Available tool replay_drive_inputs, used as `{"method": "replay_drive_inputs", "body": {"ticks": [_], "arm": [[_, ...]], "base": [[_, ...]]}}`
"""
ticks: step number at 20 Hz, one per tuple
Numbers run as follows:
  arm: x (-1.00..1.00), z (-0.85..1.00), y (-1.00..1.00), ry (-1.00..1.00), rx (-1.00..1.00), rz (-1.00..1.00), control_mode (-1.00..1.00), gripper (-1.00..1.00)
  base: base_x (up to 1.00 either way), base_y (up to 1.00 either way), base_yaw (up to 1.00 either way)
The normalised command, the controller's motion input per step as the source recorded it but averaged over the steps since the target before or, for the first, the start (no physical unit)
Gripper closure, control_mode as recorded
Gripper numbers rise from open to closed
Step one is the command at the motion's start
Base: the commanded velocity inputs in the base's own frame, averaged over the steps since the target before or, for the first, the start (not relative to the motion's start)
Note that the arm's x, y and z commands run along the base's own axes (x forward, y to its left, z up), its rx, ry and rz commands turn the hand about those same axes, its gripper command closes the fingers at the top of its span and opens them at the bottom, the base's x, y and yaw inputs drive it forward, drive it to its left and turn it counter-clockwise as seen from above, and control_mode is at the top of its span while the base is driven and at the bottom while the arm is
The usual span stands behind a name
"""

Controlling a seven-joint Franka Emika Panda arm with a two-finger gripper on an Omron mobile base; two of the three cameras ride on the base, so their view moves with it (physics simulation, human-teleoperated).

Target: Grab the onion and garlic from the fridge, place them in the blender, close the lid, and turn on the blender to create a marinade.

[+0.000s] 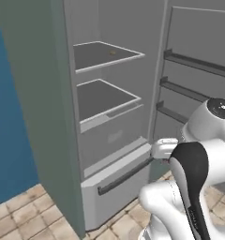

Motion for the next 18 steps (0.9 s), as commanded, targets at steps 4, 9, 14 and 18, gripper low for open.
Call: {"method": "replay_drive_inputs", "body": {"ticks": [4,9,14,18], "arm": [[0.0,0.0,0.0,0.0,0.0,0.0,1.0,1.0],[0.0,0.0,0.0,0.0,0.0,0.0,1.0,1.0],[0.0,0.0,0.0,0.0,0.0,0.0,1.0,1.0],[0.0,0.0,0.0,0.0,0.0,0.0,1.0,1.0]], "base": [[-0.57,0.12,-0.82],[-0.44,0.0,-0.89],[-0.31,-0.03,-0.88],[-0.13,-0.24,-0.76]]}}
